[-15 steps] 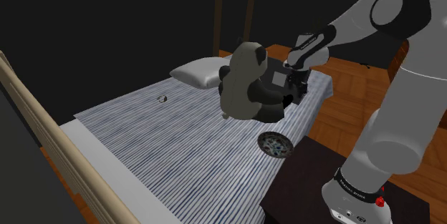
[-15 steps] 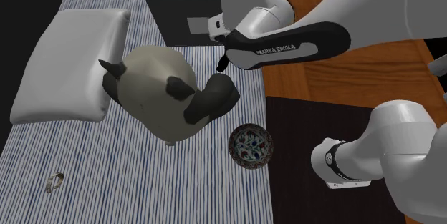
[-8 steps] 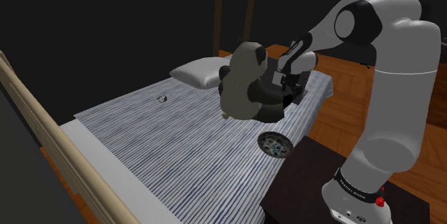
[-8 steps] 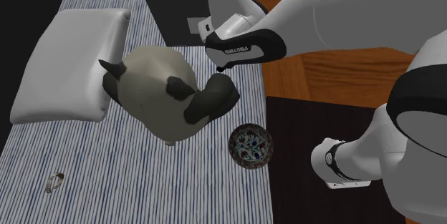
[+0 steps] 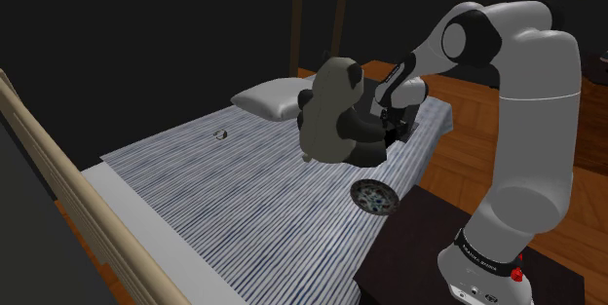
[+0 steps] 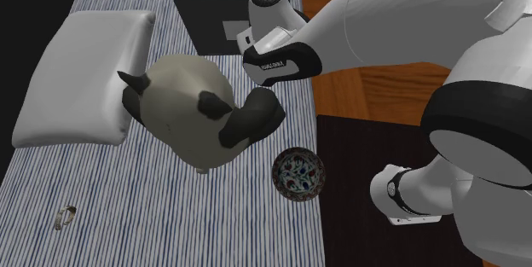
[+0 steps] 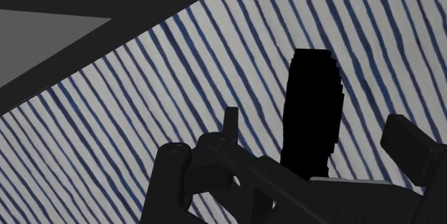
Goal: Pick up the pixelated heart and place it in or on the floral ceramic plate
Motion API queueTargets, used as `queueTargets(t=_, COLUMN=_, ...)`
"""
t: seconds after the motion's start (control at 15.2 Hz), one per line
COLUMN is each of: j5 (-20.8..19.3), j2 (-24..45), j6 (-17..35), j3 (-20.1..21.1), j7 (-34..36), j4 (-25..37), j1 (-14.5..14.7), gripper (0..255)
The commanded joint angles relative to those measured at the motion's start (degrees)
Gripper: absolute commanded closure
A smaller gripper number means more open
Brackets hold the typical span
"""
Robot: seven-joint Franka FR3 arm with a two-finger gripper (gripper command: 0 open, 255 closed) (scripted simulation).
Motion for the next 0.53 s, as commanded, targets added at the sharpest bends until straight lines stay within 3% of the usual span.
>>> queueTargets(t=0.0, j5=0.14, j2=0.16, j6=0.13, j3=0.1, j7=-0.12, j4=0.04, j1=-0.13, gripper=0)
queueTargets(t=0.26, j5=0.13, j2=0.15, j6=0.12, j3=0.1, j7=-0.11, j4=0.04, j1=-0.12, gripper=0)
queueTargets(t=0.33, j5=0.13, j2=0.15, j6=0.12, j3=0.1, j7=-0.11, j4=0.04, j1=-0.12, gripper=255)
queueTargets(t=0.46, j5=0.13, j2=0.15, j6=0.12, j3=0.1, j7=-0.11, j4=0.04, j1=-0.12, gripper=255)
